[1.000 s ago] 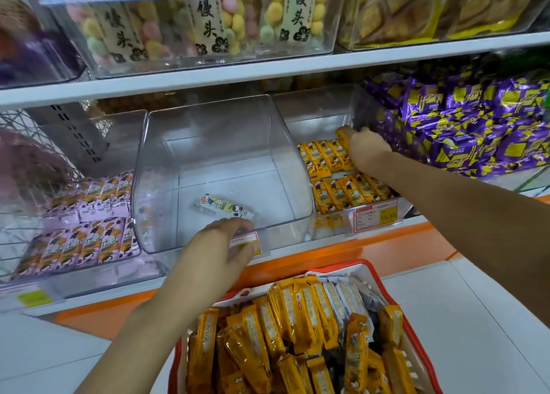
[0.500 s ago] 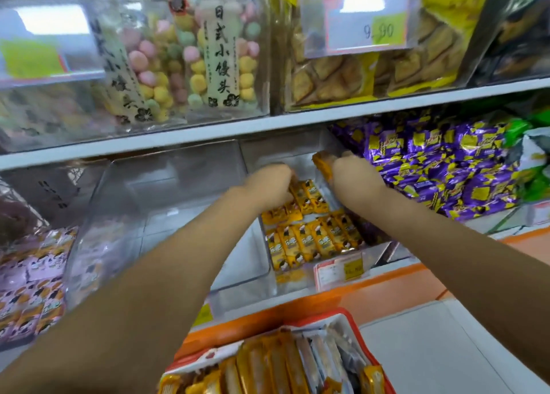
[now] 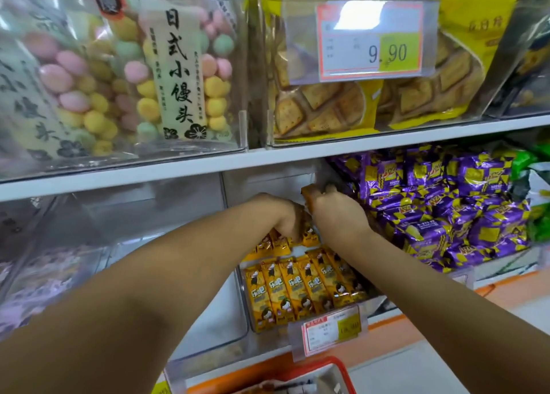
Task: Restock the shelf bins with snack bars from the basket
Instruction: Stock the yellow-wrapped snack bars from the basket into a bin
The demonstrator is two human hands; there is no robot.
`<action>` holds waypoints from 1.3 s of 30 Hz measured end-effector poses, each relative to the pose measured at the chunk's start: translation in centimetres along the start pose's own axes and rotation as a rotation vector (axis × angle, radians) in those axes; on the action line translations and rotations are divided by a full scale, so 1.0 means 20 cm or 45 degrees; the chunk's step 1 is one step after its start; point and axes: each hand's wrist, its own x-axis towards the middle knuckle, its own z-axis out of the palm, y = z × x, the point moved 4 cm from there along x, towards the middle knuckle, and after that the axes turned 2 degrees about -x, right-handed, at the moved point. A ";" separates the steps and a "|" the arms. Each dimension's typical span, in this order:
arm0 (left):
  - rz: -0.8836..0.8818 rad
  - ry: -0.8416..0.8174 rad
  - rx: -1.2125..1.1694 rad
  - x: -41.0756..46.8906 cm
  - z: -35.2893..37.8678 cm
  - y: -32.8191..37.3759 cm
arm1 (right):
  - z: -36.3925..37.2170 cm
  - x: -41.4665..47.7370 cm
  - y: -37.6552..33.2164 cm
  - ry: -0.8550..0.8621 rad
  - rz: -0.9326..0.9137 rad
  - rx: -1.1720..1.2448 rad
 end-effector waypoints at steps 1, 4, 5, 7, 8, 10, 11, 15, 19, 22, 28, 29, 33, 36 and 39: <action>-0.013 0.001 -0.023 0.01 0.01 -0.02 | 0.02 0.01 -0.01 -0.002 -0.007 -0.015; -0.027 -0.005 -0.056 0.05 0.04 -0.05 | 0.06 0.03 -0.03 -0.001 -0.058 -0.074; -0.041 -0.026 -0.069 0.07 0.05 -0.05 | 0.08 0.03 -0.03 0.002 -0.088 -0.101; -0.034 -0.032 -0.072 0.06 0.05 -0.05 | 0.10 0.01 -0.05 0.003 -0.123 -0.144; -0.039 -0.021 -0.083 0.06 0.04 -0.04 | 0.12 0.01 -0.06 0.000 -0.131 -0.161; -0.040 -0.026 -0.110 0.05 0.03 -0.04 | 0.13 0.00 -0.07 -0.005 -0.144 -0.196; -0.041 -0.041 -0.114 0.05 0.04 -0.04 | 0.13 0.00 -0.07 0.004 -0.153 -0.218; -0.047 -0.037 -0.129 0.05 0.03 -0.03 | 0.13 -0.02 -0.08 -0.037 -0.125 -0.193; -0.052 0.045 -0.143 0.03 0.01 -0.03 | 0.17 -0.03 -0.07 -0.186 -0.004 -0.025; -0.031 0.064 -0.120 0.01 0.01 -0.04 | 0.16 -0.02 -0.07 -0.213 0.000 -0.047; -0.093 0.122 -0.189 0.02 0.01 -0.09 | 0.08 0.04 -0.08 -0.249 -0.083 -0.148; -0.085 0.114 -0.206 0.02 0.01 -0.09 | 0.08 0.04 -0.08 -0.224 -0.119 -0.202; -0.062 0.089 -0.182 0.02 0.02 -0.09 | 0.13 0.04 -0.05 -0.200 -0.235 -0.475; -0.068 0.095 -0.230 0.03 0.01 -0.09 | 0.14 0.04 -0.04 -0.168 -0.274 -0.540; -0.058 0.090 -0.223 0.03 0.02 -0.09 | 0.12 0.04 -0.05 -0.121 -0.319 -0.512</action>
